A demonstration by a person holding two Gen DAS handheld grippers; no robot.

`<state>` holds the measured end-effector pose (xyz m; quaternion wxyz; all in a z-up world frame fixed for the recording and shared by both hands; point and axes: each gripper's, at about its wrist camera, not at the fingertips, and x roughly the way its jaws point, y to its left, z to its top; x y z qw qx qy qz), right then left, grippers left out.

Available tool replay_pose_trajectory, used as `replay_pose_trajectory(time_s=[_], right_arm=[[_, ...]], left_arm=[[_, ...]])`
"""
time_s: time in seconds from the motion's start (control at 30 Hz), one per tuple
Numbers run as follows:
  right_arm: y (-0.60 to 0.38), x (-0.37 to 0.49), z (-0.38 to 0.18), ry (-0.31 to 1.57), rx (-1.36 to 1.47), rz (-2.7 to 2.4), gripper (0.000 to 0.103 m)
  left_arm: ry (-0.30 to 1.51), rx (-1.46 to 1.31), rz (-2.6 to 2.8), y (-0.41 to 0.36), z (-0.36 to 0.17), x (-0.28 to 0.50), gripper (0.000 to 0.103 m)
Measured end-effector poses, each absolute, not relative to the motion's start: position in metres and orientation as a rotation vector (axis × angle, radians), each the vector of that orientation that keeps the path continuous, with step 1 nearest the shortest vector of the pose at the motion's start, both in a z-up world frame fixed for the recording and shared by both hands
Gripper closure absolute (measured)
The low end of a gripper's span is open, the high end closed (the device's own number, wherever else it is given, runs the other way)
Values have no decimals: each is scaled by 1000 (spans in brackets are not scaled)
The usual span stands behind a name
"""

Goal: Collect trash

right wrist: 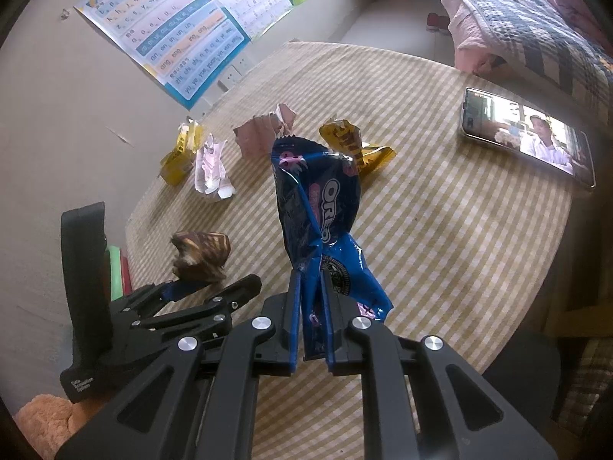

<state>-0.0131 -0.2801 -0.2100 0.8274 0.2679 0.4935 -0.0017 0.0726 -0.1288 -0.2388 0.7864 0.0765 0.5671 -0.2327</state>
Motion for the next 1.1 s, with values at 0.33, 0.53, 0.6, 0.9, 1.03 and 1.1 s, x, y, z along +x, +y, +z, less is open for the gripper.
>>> replay_pose_trajectory(time_s=[0.33, 0.53, 0.6, 0.9, 1.03, 1.1], right_arm=[[-276, -11, -210, 1054, 563, 10, 91], [-272, -9, -211, 1059, 563, 17, 91], [-271, -9, -211, 1060, 563, 20, 91], [-272, -10, -214, 1065, 581, 22, 91], [-272, -11, -216, 1068, 589, 24, 91], [-272, -12, -216, 1070, 591, 26, 91]], left_arm=[[1211, 131, -513, -109, -226, 66, 97], [1199, 67, -495, -92, -215, 57, 79], [1187, 46, -481, -87, -211, 57, 67], [1073, 105, -457, -77, -181, 56, 48], [1026, 181, -486, -79, -176, 65, 37], [1021, 255, -519, -86, -178, 71, 34]])
